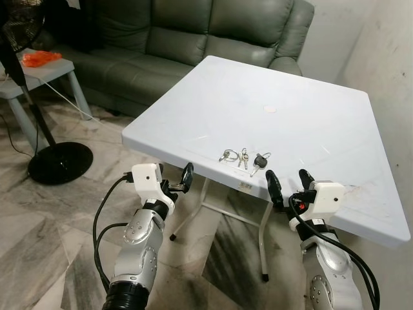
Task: Hang keys on a hook
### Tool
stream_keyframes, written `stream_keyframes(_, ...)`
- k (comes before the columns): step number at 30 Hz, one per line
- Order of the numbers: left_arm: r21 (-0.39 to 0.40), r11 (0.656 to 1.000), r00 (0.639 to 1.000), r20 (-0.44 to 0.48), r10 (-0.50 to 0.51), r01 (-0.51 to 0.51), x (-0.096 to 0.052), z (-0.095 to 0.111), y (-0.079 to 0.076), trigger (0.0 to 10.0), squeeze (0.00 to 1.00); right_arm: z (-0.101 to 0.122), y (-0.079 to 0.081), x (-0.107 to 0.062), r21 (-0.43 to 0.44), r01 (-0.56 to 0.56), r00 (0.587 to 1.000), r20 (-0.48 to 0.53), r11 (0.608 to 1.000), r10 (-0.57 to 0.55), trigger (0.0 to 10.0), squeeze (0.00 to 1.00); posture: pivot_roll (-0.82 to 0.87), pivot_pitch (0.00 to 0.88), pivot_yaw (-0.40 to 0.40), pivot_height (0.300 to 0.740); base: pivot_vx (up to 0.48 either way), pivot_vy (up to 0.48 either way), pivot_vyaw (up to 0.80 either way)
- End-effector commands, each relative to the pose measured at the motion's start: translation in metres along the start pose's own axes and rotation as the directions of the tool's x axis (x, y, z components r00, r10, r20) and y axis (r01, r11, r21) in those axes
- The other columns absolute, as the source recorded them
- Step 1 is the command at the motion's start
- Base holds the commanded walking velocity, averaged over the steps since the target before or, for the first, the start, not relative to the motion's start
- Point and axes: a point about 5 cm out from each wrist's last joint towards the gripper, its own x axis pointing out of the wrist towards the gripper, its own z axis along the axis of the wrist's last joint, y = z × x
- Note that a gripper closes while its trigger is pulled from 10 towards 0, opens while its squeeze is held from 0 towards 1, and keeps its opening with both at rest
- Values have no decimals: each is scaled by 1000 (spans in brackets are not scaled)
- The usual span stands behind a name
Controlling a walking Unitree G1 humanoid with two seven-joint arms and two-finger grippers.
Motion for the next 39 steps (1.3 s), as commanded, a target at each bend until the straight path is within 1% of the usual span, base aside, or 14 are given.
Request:
stream_keyframes(1,12,1000,1000,6,-18,18,1,2,-4,10000,0,4,-3,-1,-11,9,1000,9,1000,-9,10000,0,-17,37,-80,719,0,0,0)
stream_keyframes(13,15,999,999,12,-34,34,0,3,-6,10000,0,5,-4,0,-19,18,1000,2,1000,-18,10000,0,-17,46,-83,719,0,0,0)
stream_keyframes(15,31,998,998,8,-61,61,0,2,-9,10000,0,5,-4,2,-17,24,1000,-5,1000,-24,10000,0,-16,47,-83,719,0,0,0)
stream_keyframes(19,32,994,994,3,-108,108,-2,2,-16,10000,0,4,-2,4,-16,14,1000,-20,1000,-15,10000,0,-14,51,-85,719,0,0,0)
stream_keyframes(22,35,992,993,-1,-120,120,-3,1,-18,10000,0,2,-1,6,-11,20,999,-39,1000,-21,10000,0,-14,53,-86,719,0,0,0)
stream_keyframes(25,42,990,990,-10,-138,138,-6,-2,-22,10000,0,0,-2,14,-23,53,995,-82,998,-54,10000,0,-13,55,-87,719,0,0,0)
stream_keyframes(28,43,983,984,-18,-175,176,-7,-3,-29,10000,0,-1,3,26,-33,45,991,-127,998,-49,10000,0,-12,58,-89,719,0,0,0)
stream_keyframes(29,43,983,984,-18,-175,176,-7,-3,-29,10000,0,-1,3,26,-33,45,991,-127,998,-49,10000,0,-12,58,-89,719,0,0,0)
stream_keyframes(30,41,982,983,-19,-185,186,-8,-3,-31,10000,0,-2,4,29,-21,47,989,-142,999,-50,10000,0,-11,59,-89,719,0,0,0)
stream_keyframes(32,39,981,982,-22,-189,190,-9,-4,-33,10000,0,-3,7,36,-42,48,984,-167,998,-54,10000,0,-9,60,-91,719,0,0,0)
stream_keyframes(33,39,980,981,-23,-192,193,-9,-4,-33,10000,0,-3,8,38,-51,48,983,-172,998,-56,10000,0,-9,60,-91,719,0,0,0)
stream_keyframes(37,43,978,979,-28,-202,204,-12,-5,-34,10000,0,-2,15,48,-43,39,982,-185,998,-46,10000,0,3,56,-98,719,0,0,0)
stream_keyframes(39,45,979,980,-28,-196,197,-13,-5,-34,10000,0,1,19,51,-52,24,986,-166,998,-32,10000,0,6,56,-100,719,0,0,0)
